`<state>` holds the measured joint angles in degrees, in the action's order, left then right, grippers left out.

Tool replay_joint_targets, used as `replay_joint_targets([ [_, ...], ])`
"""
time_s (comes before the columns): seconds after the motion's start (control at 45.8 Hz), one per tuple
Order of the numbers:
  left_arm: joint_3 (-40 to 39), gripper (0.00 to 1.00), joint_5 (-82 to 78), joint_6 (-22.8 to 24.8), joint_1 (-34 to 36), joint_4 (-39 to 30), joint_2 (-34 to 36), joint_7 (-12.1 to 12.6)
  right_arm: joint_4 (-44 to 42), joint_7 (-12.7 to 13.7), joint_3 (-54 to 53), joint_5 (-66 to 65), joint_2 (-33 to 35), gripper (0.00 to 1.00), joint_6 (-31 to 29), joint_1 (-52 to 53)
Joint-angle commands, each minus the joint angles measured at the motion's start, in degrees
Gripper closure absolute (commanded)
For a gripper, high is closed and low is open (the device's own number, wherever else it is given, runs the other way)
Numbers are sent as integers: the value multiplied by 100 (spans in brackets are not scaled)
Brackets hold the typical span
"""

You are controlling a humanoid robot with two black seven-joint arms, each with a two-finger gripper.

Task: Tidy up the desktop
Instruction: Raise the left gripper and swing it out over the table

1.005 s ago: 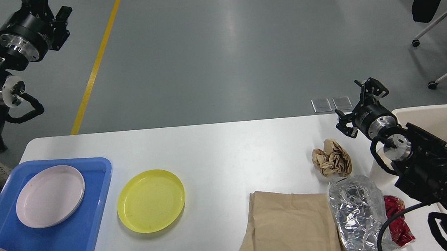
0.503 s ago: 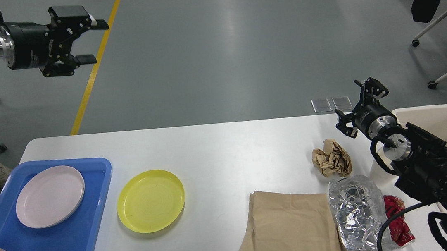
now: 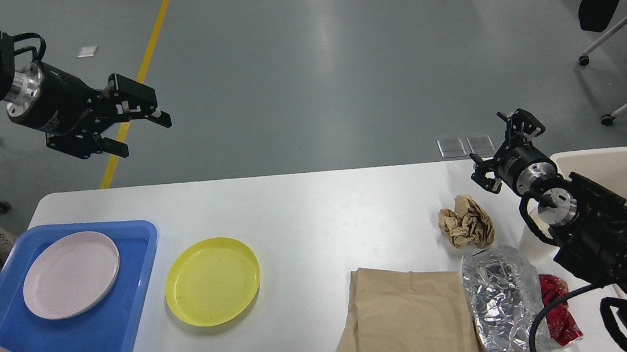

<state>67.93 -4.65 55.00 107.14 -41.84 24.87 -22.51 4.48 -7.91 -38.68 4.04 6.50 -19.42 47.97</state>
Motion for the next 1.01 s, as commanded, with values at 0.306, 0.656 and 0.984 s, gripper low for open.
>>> replay_joint_targets([
  [0.306, -16, 3, -1, 0, 334, -9, -554, 1, 0, 0, 1, 0, 0, 0, 0, 2],
  [0.656, -78, 3, -1, 0, 597, -685, -808, -8, 0, 0, 1, 0, 0, 0, 0, 2],
  [0.984, -17, 4, -62, 0, 386, -940, -1836, 115, 0, 0, 1, 0, 0, 0, 0, 2],
])
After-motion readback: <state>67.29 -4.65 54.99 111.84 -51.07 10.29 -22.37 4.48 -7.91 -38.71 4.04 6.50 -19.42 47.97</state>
